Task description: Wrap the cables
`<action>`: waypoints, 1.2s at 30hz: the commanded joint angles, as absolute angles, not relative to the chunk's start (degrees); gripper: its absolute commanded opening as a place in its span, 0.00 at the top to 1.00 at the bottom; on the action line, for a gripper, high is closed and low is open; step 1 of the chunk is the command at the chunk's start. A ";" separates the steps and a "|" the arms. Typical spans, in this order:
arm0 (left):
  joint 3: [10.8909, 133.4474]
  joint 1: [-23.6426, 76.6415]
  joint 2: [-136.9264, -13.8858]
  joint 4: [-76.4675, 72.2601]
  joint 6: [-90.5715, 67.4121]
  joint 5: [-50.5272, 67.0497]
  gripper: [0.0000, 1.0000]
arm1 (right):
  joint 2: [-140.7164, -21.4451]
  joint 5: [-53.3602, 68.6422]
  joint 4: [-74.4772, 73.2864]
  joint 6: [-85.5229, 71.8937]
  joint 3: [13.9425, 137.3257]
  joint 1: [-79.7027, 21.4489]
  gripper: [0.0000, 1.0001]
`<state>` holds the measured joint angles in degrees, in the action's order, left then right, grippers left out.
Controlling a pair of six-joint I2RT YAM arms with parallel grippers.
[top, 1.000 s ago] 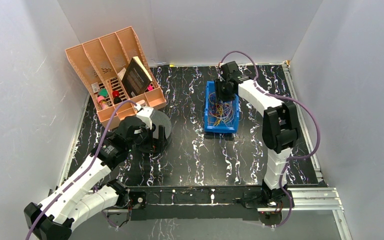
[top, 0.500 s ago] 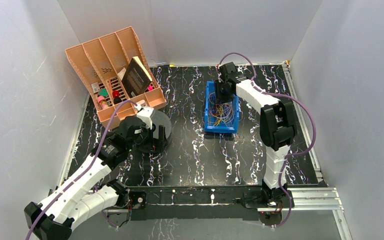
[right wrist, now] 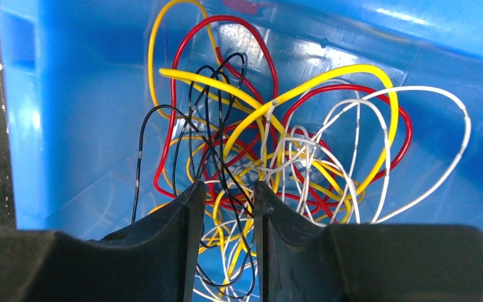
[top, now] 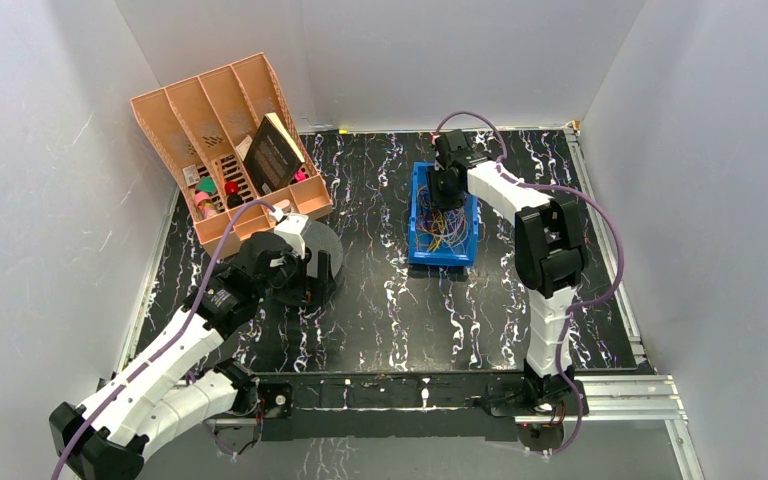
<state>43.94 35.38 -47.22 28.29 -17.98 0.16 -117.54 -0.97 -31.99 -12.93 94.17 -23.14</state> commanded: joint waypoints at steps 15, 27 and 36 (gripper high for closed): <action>44.55 35.33 -47.01 28.30 -17.36 -0.26 0.02 | -111.92 -2.18 -31.74 -12.14 95.31 -24.39 1.00; 44.43 35.35 -46.32 28.39 -17.40 -0.31 0.02 | -101.37 -3.65 -32.08 -14.00 96.68 -25.18 1.00; 44.38 35.33 -45.66 28.48 -17.49 -0.53 0.02 | -95.93 -4.57 -32.00 -14.69 96.11 -25.33 1.00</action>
